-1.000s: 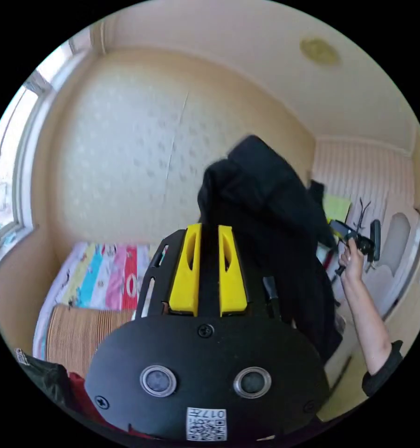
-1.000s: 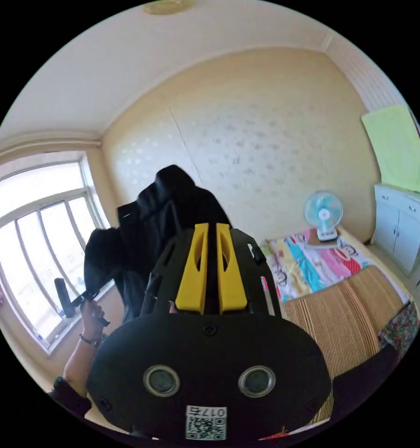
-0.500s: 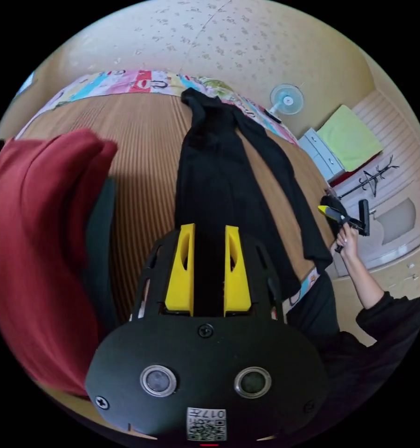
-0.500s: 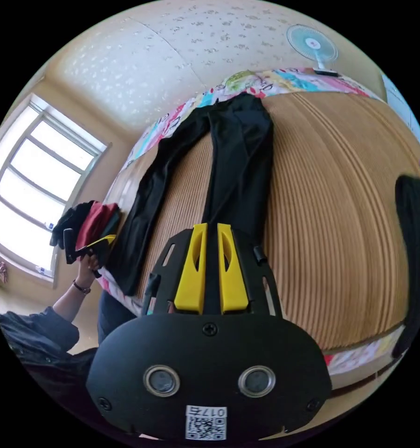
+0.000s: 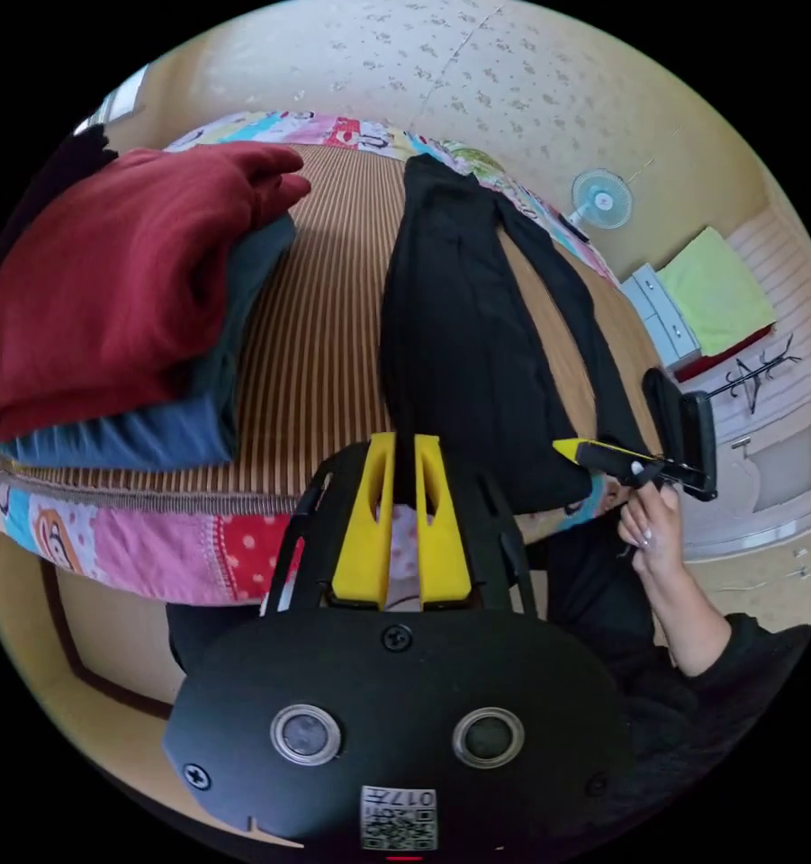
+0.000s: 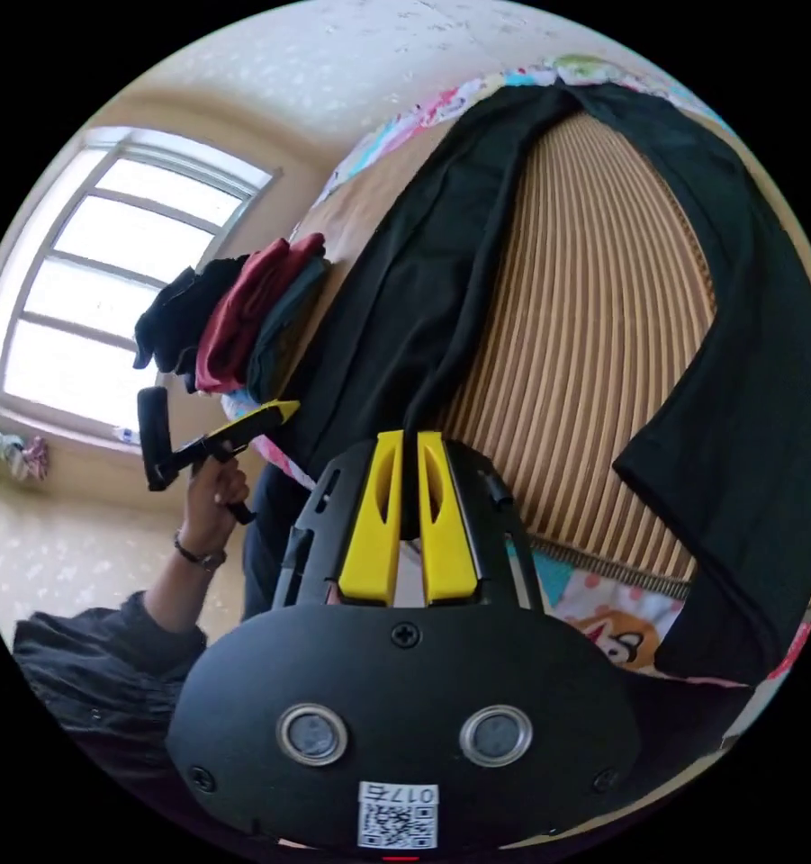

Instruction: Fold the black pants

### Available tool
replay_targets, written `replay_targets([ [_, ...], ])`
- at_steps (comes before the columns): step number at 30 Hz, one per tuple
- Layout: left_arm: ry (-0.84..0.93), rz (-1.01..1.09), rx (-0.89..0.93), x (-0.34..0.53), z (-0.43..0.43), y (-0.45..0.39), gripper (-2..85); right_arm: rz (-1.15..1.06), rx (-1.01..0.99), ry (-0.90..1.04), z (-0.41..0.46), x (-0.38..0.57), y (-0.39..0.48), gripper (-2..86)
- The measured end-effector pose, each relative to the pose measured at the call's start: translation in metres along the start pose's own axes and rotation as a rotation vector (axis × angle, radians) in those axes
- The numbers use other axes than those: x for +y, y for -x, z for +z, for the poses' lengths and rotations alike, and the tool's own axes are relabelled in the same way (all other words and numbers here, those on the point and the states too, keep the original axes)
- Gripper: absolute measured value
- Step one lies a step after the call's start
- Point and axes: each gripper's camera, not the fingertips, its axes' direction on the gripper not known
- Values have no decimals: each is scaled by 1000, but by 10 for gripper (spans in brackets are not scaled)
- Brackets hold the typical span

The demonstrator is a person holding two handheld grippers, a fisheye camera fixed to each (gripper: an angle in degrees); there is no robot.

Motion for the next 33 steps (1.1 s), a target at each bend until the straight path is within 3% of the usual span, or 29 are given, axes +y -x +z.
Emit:
replay_targets([
  [3, -55, -25, 77, 29, -22, 13, 42, -95, -63, 23, -21, 24, 11, 39],
  [7, -43, -84, 188, 59, -21, 29, 61, -81, -8, 227, -26, 48, -16, 53],
  [11, -114, -118, 203, 90, -33, 30, 78, -65, 35, -119, -110, 71, -15, 86],
  [13, -142, -115, 217, 97, -43, 26, 79, -51, 224, -308, -154, 73, -7, 125],
  [15, -152, -95, 207, 100, -52, 19, 79, -35, 405, -336, -162, 60, -10, 150],
  [17, -170, -62, 201, 98, -58, 12, 75, 11, 511, -205, -145, 36, -30, 167],
  [18, -195, -40, 200, 98, -62, 7, 68, 33, 512, -19, -126, 18, -48, 160],
  [22, -243, -14, 233, 96, -74, -2, 66, -80, 759, 54, -139, 11, -26, 65],
  [23, -245, -16, 242, 97, -76, -3, 66, -76, 733, 41, -150, 13, -24, 59],
  [26, -231, -22, 256, 103, -76, -5, 65, 20, 401, -171, -242, 44, -37, 40],
  [28, -209, -23, 262, 107, -71, -5, 65, 108, 51, -434, -319, 96, -79, 32],
  [30, -173, -30, 264, 111, -60, -5, 65, 229, -133, -615, -356, 144, -129, 27],
  [33, -140, -32, 301, 110, -44, -11, 66, 500, -259, -636, -364, 203, -214, 23],
])
